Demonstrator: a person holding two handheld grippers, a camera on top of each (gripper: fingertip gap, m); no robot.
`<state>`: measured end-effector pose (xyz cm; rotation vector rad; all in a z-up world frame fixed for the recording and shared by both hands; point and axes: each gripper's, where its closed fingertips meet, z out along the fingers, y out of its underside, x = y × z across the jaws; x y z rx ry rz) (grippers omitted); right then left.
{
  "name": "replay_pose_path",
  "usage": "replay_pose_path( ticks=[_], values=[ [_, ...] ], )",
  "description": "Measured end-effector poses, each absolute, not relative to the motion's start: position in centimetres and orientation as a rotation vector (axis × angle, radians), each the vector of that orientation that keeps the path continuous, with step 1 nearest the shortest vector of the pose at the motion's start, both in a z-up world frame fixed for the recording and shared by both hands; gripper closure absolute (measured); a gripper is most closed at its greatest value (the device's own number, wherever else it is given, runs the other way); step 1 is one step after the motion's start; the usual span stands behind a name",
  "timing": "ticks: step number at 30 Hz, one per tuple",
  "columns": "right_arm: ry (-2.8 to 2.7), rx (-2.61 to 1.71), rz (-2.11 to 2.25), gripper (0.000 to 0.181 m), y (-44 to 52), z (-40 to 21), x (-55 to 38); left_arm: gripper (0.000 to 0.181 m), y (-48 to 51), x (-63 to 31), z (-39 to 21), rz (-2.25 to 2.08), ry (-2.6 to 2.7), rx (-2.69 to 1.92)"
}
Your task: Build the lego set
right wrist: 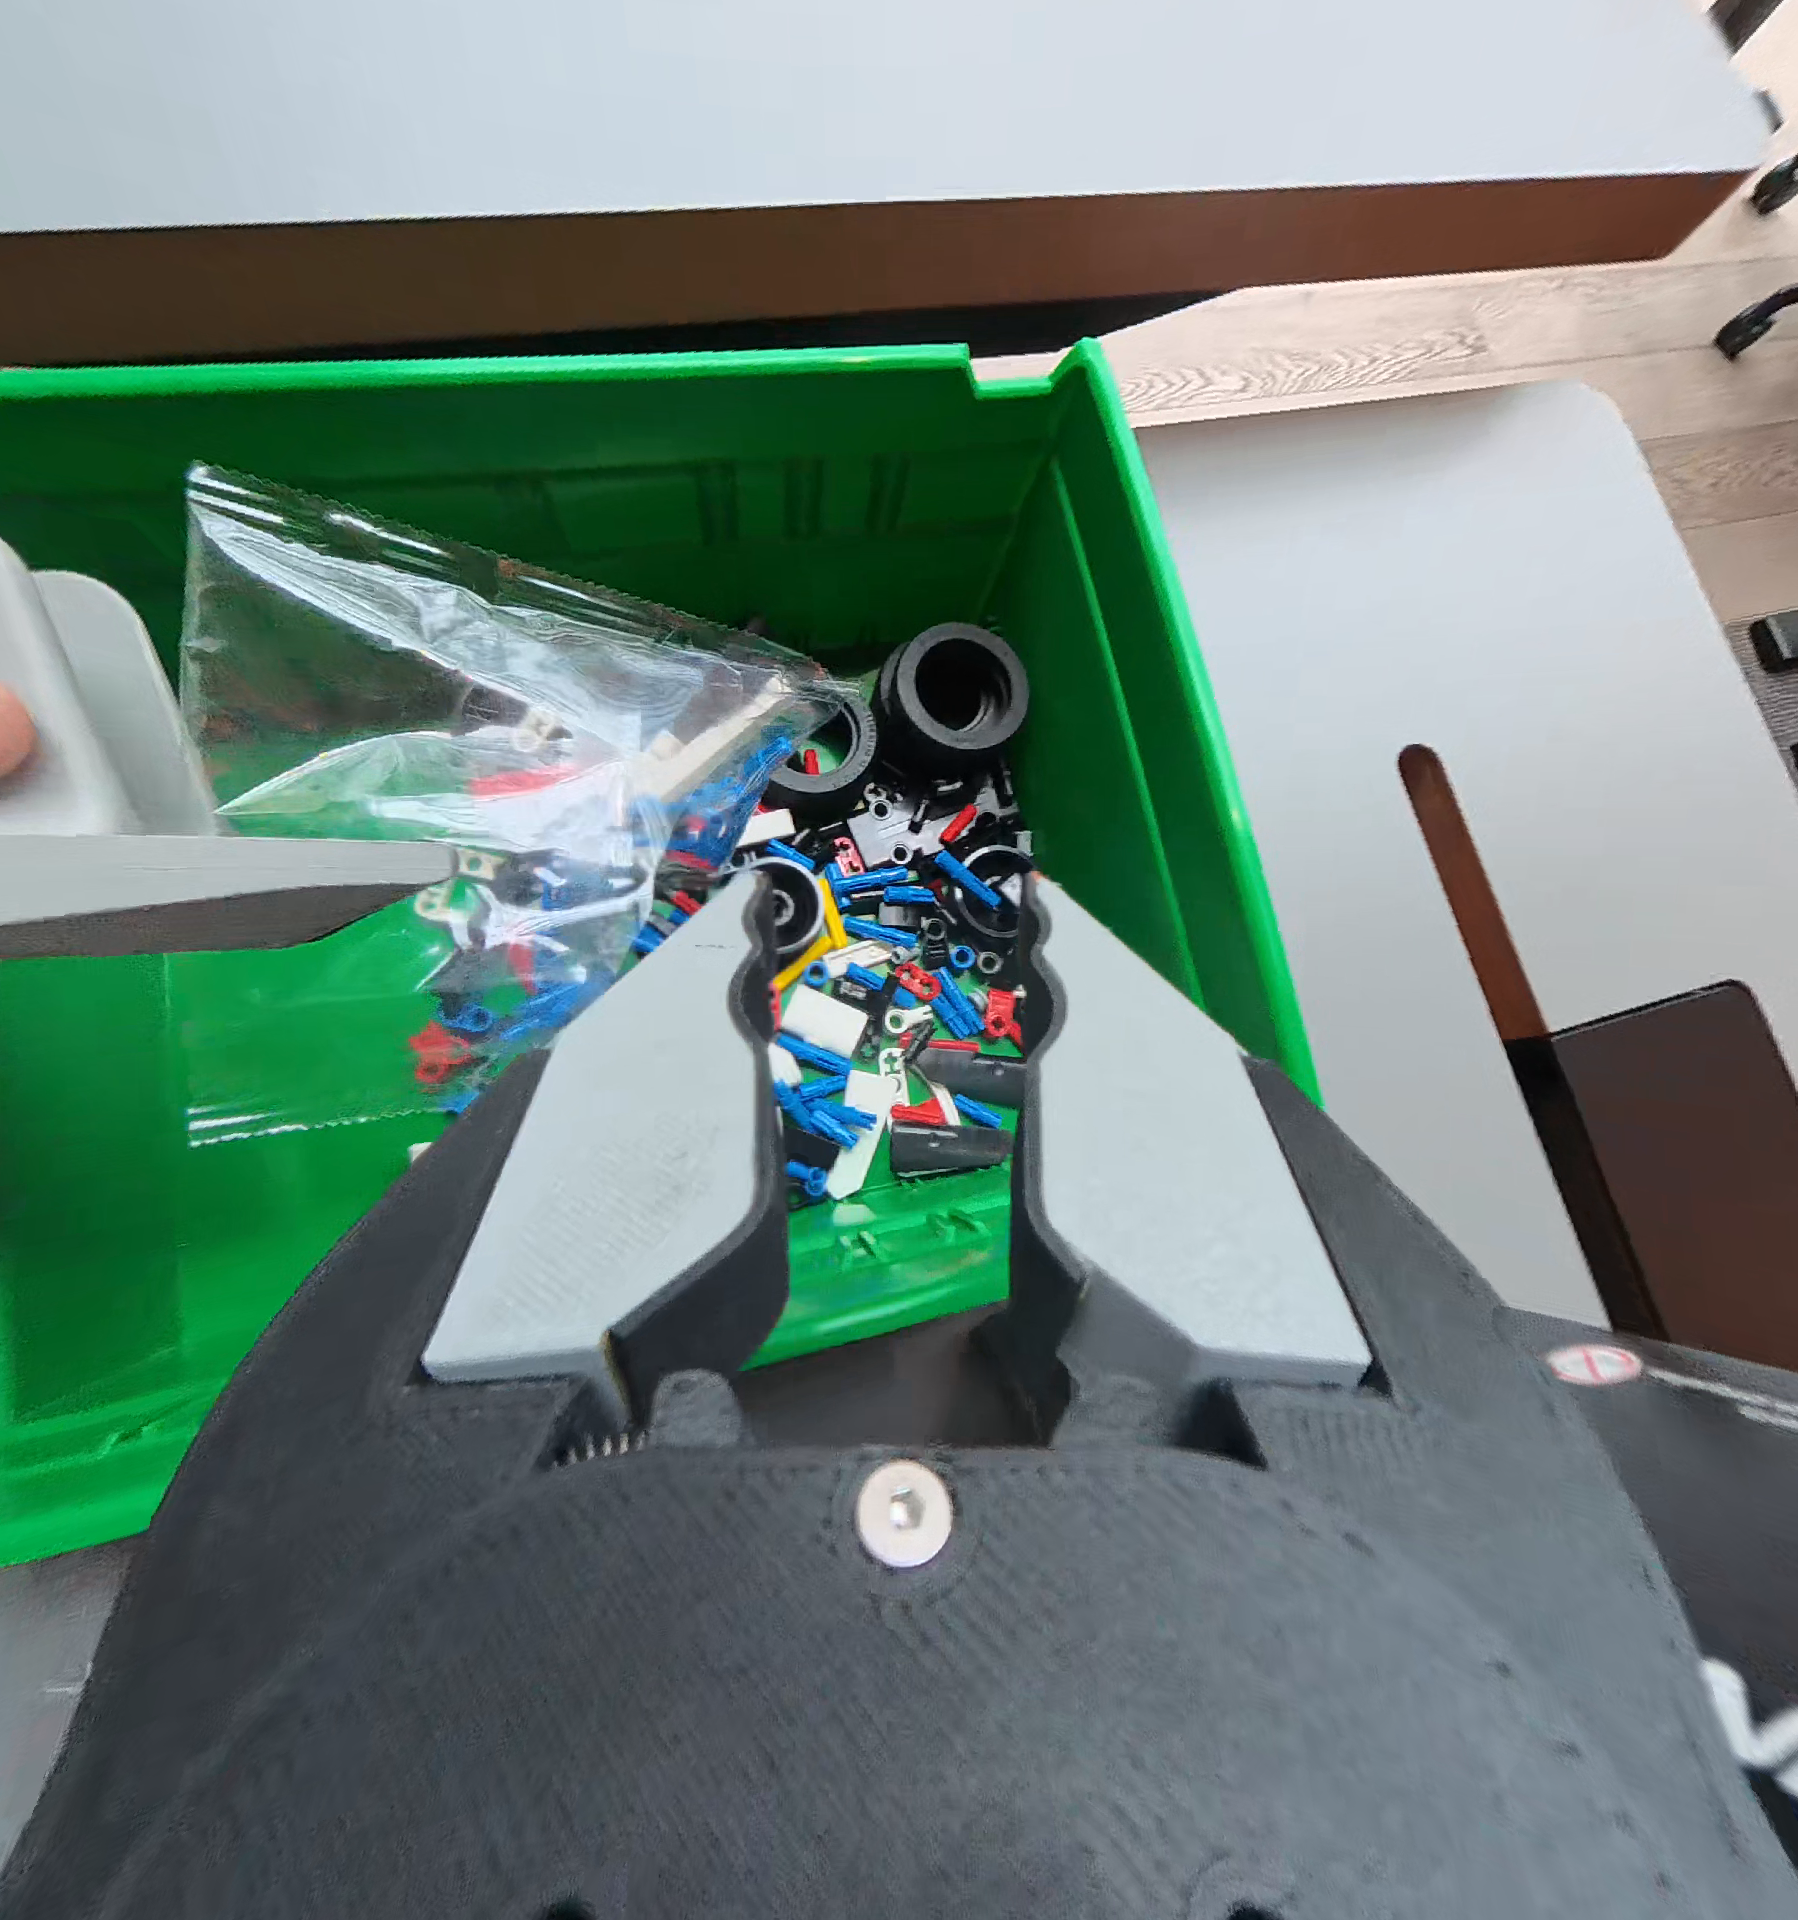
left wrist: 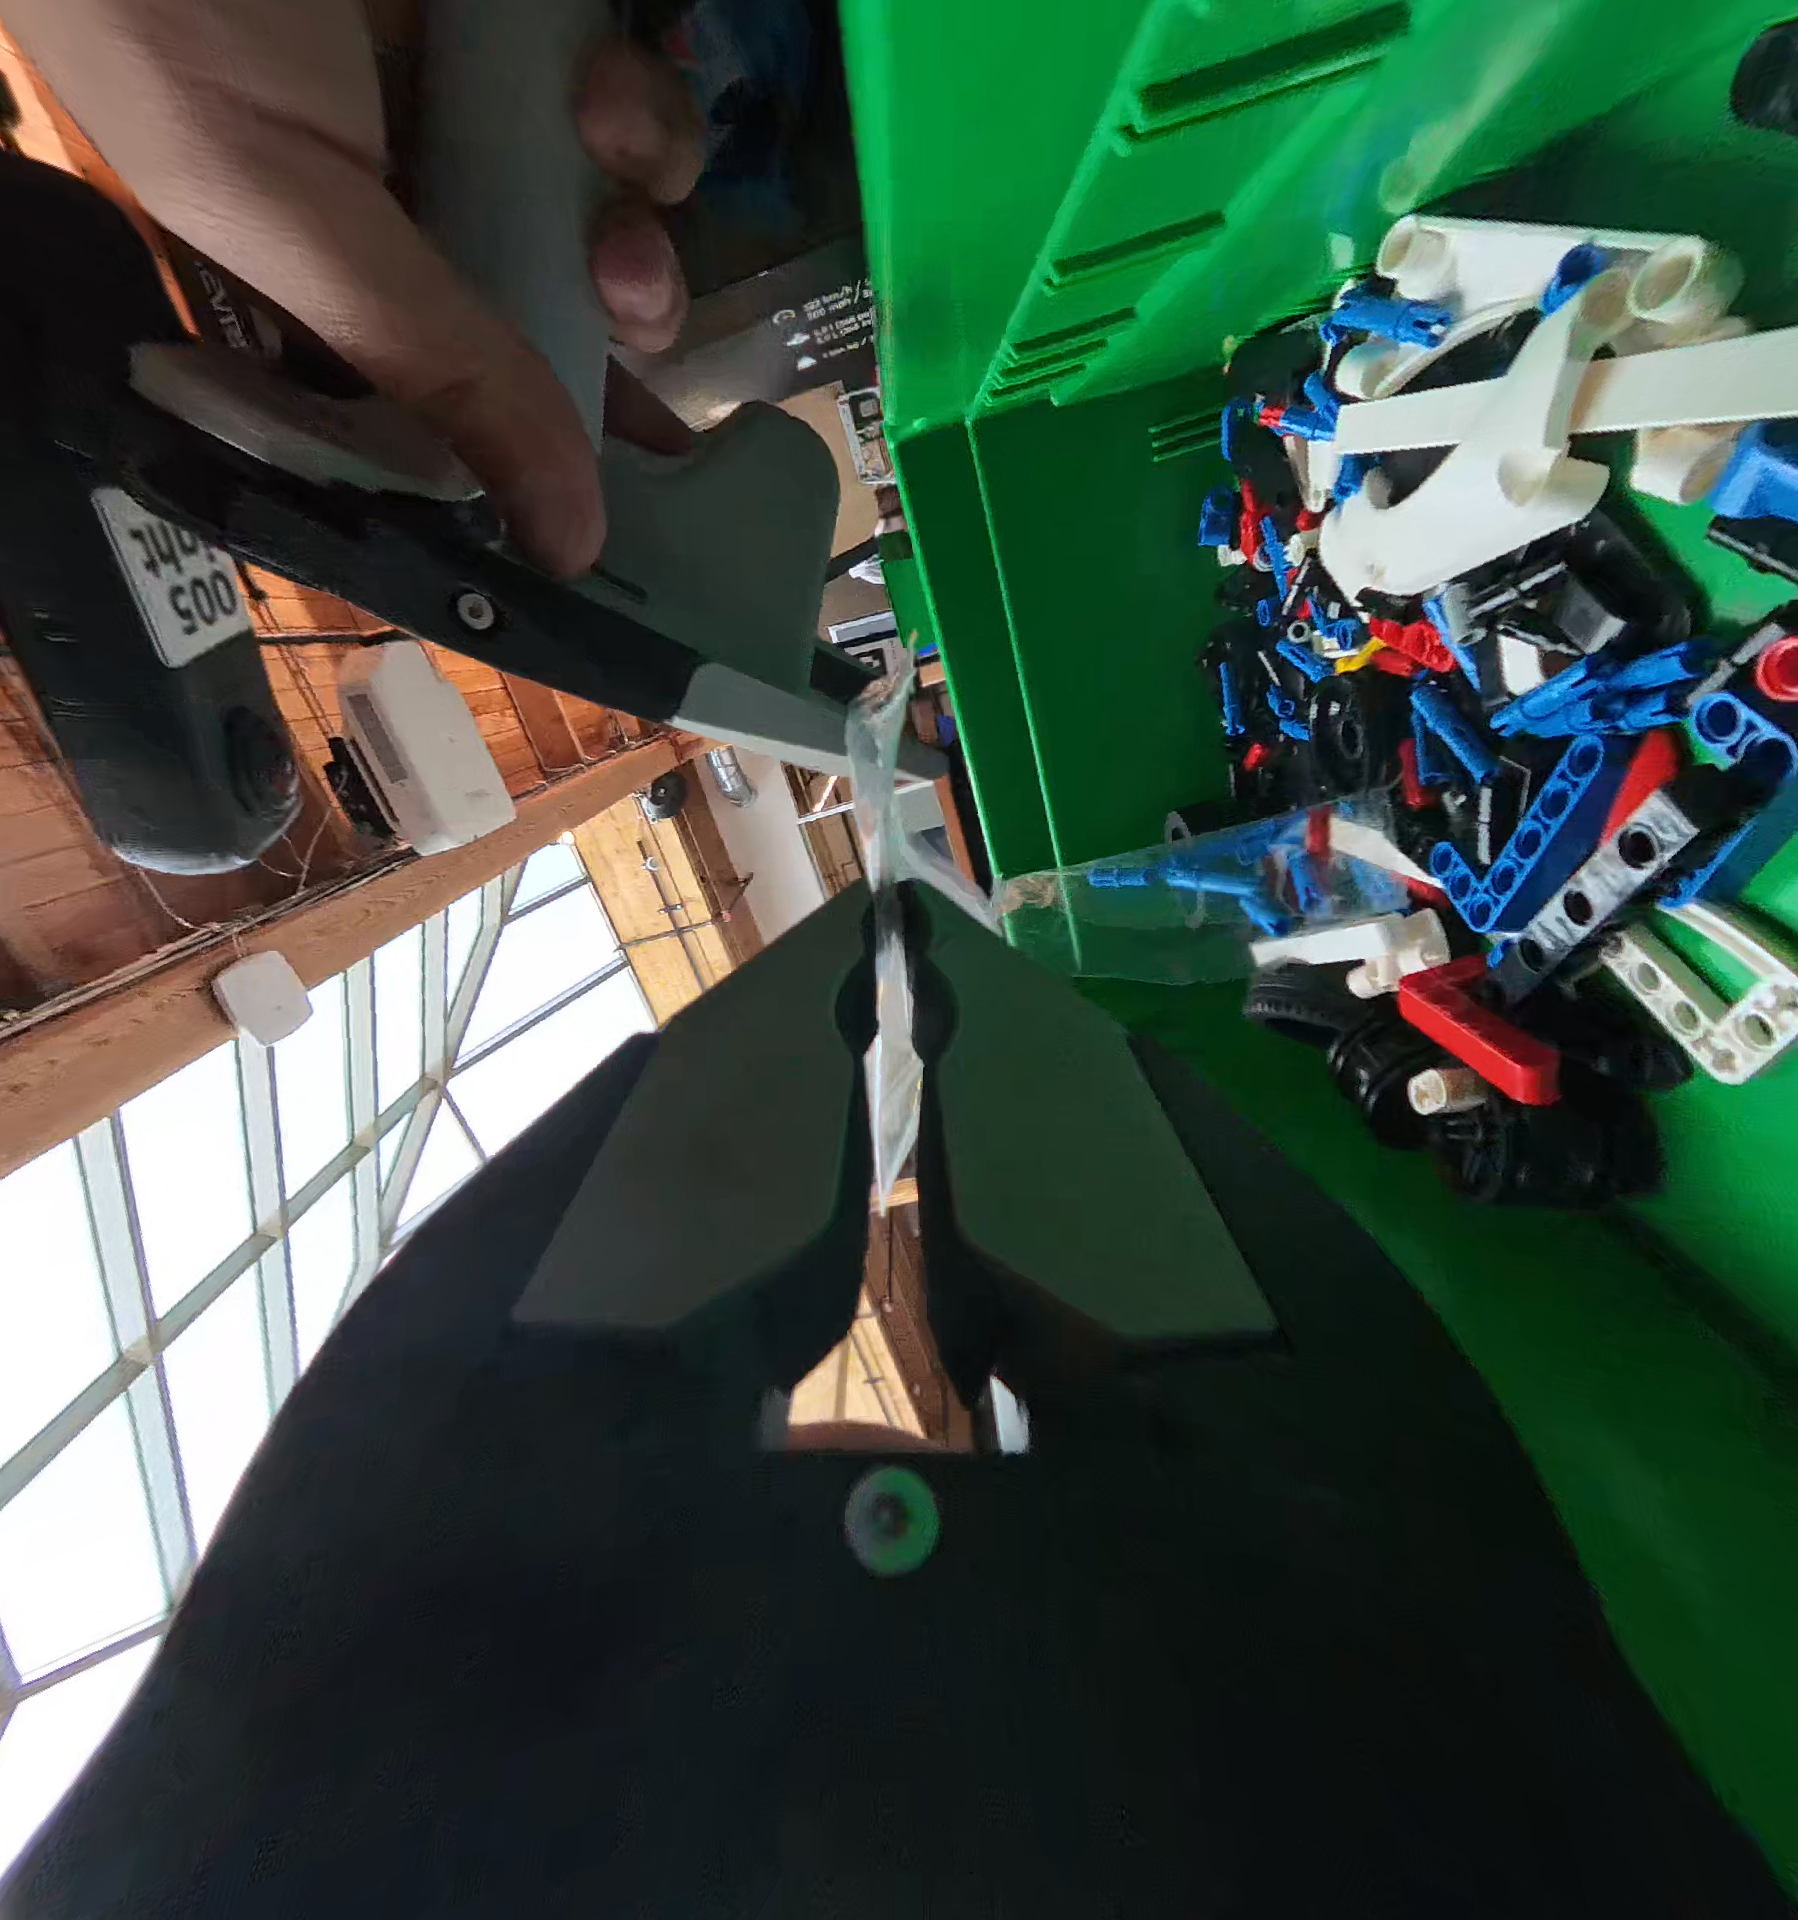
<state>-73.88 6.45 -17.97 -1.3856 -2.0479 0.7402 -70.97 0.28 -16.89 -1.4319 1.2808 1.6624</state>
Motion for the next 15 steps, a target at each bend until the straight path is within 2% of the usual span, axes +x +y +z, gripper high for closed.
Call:
replay_pose_path(
  ticks=[4, 7, 15],
  values=[
    [-2.025, -1.453, 0.819, 0.136, 5.8, -18.4, -74.6, 0.181, 0.0, -69.8, -17.2, 1.663, 1.335, -1.367],
    [-2.022, -1.509, 1.079, 0.134, 4.2, -17.7, -75.4, 0.181, -0.5, -69.7, -16.9, 1.661, 1.334, -1.336],
    [-2.200, -1.326, 1.227, 0.132, 1.7, -18.4, -76.3, 0.181, -1.6, -69.3, -17.3, 1.616, 1.356, -1.293]
  ],
)
